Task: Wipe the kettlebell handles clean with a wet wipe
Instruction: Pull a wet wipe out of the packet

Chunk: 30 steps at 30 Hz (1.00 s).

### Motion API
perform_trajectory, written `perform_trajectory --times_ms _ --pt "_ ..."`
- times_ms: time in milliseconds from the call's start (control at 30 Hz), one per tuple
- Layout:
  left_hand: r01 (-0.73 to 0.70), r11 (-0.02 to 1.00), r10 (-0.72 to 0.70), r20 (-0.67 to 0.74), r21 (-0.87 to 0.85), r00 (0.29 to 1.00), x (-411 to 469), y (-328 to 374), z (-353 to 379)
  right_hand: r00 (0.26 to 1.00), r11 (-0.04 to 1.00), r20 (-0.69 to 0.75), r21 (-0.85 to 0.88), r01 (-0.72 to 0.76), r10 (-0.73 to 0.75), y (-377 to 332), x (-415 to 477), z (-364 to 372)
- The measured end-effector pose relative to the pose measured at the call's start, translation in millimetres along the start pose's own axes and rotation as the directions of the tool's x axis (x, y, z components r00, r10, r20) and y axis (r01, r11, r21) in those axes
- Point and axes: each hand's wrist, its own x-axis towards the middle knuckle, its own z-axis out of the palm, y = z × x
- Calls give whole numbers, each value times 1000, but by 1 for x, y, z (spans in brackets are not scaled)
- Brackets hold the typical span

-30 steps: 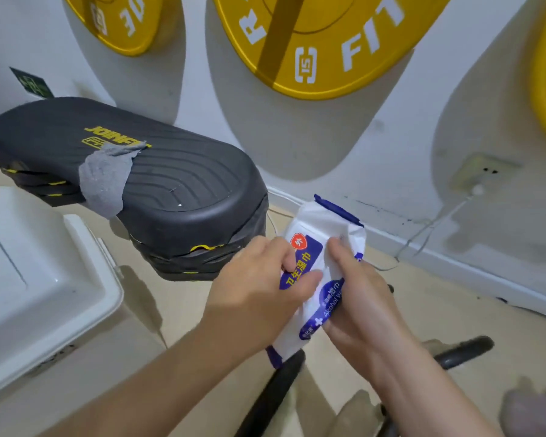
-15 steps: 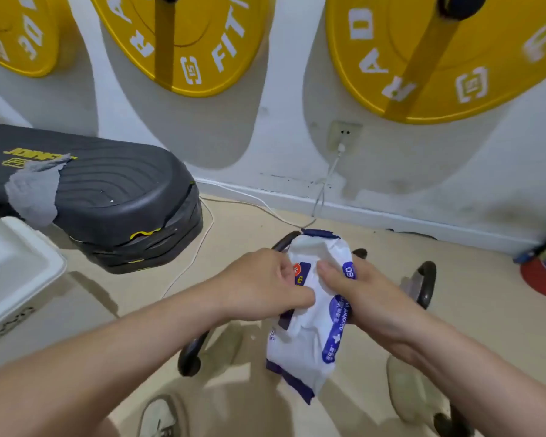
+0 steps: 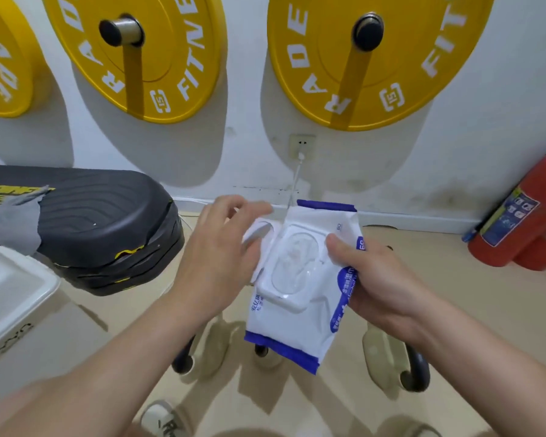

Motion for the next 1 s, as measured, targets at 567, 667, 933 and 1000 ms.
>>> perform_trajectory --times_ms 567,667,933,1000 --pt "-148 964 81 289 219 954 -5 14 24 968 953 -198 -288 91 -152 20 20 14" --pt "-129 960 49 306 248 951 -1 16 22 966 941 -185 -318 115 -181 20 20 11" --pt "-29 952 -58 271 306 961 -2 25 36 960 897 -167 -420 139 -227 25 18 10" --pt "106 986 -136 256 127 957 1 19 31 957 884 -148 -438 163 -250 21 17 10"
